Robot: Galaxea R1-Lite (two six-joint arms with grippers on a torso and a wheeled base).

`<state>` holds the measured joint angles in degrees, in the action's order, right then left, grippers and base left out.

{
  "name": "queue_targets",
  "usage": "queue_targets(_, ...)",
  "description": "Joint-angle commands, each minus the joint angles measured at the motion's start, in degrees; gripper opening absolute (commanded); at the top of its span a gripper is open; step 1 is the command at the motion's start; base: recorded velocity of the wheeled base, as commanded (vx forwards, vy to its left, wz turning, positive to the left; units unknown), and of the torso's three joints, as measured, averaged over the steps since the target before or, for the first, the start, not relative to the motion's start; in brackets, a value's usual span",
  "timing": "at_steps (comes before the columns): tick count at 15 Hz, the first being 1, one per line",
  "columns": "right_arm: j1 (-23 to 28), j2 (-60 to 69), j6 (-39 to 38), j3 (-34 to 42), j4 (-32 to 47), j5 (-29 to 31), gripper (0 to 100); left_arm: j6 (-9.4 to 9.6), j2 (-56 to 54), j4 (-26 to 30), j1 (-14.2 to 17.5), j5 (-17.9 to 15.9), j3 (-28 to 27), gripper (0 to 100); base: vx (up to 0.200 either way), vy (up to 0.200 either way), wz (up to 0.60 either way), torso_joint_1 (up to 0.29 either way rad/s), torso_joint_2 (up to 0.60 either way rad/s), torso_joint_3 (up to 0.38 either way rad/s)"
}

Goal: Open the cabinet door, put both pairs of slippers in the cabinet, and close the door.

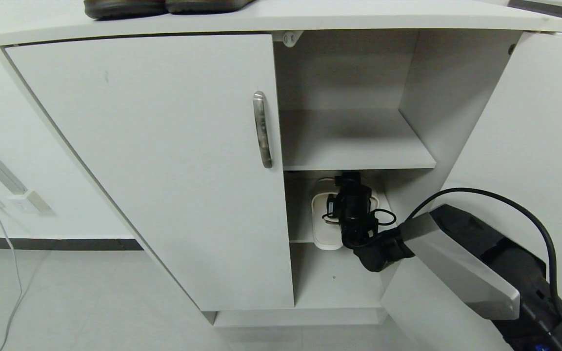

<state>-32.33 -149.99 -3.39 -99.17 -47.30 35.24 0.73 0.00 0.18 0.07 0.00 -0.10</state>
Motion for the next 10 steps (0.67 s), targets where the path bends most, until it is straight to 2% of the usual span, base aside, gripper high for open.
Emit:
queue_targets(1, -0.3, 2.5, 0.0, 4.3, -0.5, 0.0, 100, -0.03, 0.1, 0.0, 0.0, 0.0, 0.0, 0, 0.0, 0.0, 0.0, 0.0, 0.0, 0.0)
queue_targets(3, -1.0, 6.7, -0.2, 10.5, -2.8, 0.2, 100, -0.12, 0.1, 0.0, 0.0, 0.0, 0.0, 0, 0.0, 0.0, 0.0, 0.0, 0.0, 0.0)
queue_targets(5, -4.0, 15.8, -0.4, 24.2, -7.1, 0.5, 100, -0.03, 0.1, 0.0, 0.0, 0.0, 0.0, 0, 0.0, 0.0, 0.0, 0.0, 0.0, 0.0)
queue_targets(10, -11.7, 31.6, -3.6, 53.0, -14.0, 1.8, 100, 0.06, 0.1, 0.0, 0.0, -0.1, 0.0, 0, 0.0, 0.0, 0.0, 0.0, 0.0, 0.0)
